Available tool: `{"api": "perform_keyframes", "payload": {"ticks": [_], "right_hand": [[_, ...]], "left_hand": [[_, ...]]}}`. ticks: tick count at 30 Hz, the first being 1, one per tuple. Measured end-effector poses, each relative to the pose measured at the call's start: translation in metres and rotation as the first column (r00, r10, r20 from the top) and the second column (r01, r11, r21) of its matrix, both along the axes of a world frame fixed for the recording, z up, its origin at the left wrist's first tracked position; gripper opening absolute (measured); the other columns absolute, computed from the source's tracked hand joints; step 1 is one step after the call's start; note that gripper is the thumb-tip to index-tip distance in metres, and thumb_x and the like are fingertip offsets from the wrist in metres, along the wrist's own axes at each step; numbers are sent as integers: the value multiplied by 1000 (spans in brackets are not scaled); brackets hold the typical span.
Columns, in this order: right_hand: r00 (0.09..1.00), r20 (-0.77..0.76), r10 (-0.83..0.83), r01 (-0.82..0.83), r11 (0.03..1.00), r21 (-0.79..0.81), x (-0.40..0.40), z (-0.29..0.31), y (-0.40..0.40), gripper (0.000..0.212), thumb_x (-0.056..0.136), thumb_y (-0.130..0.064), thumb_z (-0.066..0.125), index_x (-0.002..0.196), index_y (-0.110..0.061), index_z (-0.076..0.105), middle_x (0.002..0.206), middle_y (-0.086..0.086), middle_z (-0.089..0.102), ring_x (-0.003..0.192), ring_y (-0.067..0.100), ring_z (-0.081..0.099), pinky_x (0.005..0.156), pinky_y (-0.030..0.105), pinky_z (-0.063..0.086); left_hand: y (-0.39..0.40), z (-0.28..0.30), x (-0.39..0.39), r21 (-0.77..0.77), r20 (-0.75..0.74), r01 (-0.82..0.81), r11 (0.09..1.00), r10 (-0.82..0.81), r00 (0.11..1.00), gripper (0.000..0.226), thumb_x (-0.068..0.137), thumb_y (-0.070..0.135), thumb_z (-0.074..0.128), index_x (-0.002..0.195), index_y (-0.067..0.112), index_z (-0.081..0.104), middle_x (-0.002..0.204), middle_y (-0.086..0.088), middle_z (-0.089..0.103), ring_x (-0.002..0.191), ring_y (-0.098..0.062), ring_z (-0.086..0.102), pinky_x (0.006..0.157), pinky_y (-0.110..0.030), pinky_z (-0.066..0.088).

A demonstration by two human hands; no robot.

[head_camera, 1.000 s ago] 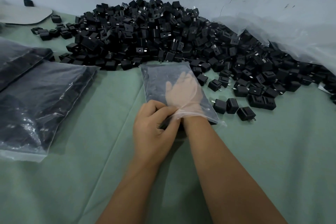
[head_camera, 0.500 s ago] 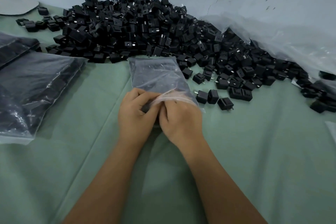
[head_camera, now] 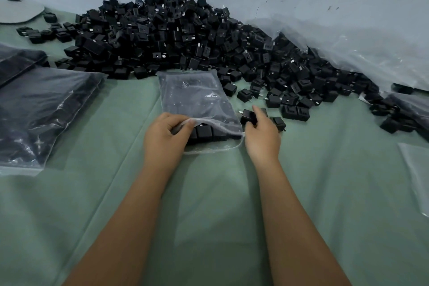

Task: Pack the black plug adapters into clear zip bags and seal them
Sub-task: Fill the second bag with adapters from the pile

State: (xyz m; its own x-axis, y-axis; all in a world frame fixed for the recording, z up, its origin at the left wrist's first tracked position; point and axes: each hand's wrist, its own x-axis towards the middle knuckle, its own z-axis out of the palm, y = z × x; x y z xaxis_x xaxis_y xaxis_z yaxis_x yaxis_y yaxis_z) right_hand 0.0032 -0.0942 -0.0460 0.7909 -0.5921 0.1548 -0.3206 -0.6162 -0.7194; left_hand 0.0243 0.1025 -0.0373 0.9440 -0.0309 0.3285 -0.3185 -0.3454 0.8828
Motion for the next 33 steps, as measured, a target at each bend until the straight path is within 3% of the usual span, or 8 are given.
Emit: {"api": "perform_keyframes", "payload": {"ticks": [4, 7, 10, 14, 18, 22, 29, 33], "right_hand": [[993, -91, -78, 63, 985, -160, 7, -1, -1, 50, 92, -29, 55, 140, -27, 41, 123, 5, 49, 115, 25, 49, 100, 36, 32], [986, 37, -161, 164, 981, -102, 3, -4, 0, 46, 87, -30, 65, 129, -21, 51, 121, 6, 47, 108, 26, 51, 95, 33, 39], [956, 217, -199, 174, 976, 129, -4, -2, 4, 39, 87, -31, 63, 124, -18, 57, 116, -3, 47, 102, 15, 54, 84, 22, 44], [888, 415, -199, 59, 944, 326, -21, 5, 25, 36, 86, -33, 52, 120, -23, 59, 92, -15, 61, 79, 0, 58, 71, 14, 45], [839, 542, 54, -213, 948, 236, -36, 11, 59, 27, 78, -26, 50, 102, -38, 56, 70, -16, 58, 58, 2, 51, 56, 16, 42], [867, 433, 247, -342, 927, 156, -37, 7, 89, 13, 75, -30, 50, 86, -36, 48, 67, -21, 58, 55, 5, 52, 55, 20, 40], [917, 376, 133, -244, 933, 264, -30, 6, 89, 8, 86, -24, 64, 83, -29, 59, 70, -19, 62, 69, -1, 59, 67, 17, 47], [914, 388, 117, -209, 956, 204, -30, 8, 90, 7, 87, -24, 69, 84, -21, 64, 79, -12, 63, 71, 4, 59, 67, 13, 45]], "left_hand": [[0, 1, 0, -8, -14, 2, 1000, -2, 1000, 9, 89, 26, 69, 86, 32, 75, 89, 1, 67, 84, -10, 62, 82, -34, 51], [0, 0, 0, -3, -16, 5, 1000, -5, 1000, 9, 89, 26, 68, 83, 31, 74, 88, 1, 67, 82, -9, 61, 81, -33, 50], [0, 0, 1, 12, -12, -6, 1000, 6, 1000, 11, 89, 27, 67, 80, 28, 73, 86, -1, 66, 80, -10, 60, 80, -34, 49], [-2, 0, 2, 25, -18, -9, 1000, 9, 1000, 14, 89, 28, 66, 76, 27, 71, 83, -2, 64, 77, -12, 59, 76, -34, 48], [-2, 0, 2, 1, -30, -15, 1000, 15, 999, 11, 89, 25, 66, 80, 26, 72, 86, 0, 67, 82, -12, 61, 79, -36, 50], [-1, 2, 3, -66, -61, 5, 998, -9, 998, 9, 89, 19, 66, 85, 23, 73, 88, 2, 70, 86, -14, 65, 82, -38, 53], [-2, 6, 0, -187, -121, -43, 981, 20, 992, 6, 88, 18, 67, 90, 17, 72, 87, -7, 70, 84, -24, 66, 84, -46, 54], [-3, 6, -2, -193, -97, -27, 981, 8, 995, 4, 88, 18, 68, 87, 18, 72, 81, -10, 68, 73, -19, 66, 74, -36, 54]]}}
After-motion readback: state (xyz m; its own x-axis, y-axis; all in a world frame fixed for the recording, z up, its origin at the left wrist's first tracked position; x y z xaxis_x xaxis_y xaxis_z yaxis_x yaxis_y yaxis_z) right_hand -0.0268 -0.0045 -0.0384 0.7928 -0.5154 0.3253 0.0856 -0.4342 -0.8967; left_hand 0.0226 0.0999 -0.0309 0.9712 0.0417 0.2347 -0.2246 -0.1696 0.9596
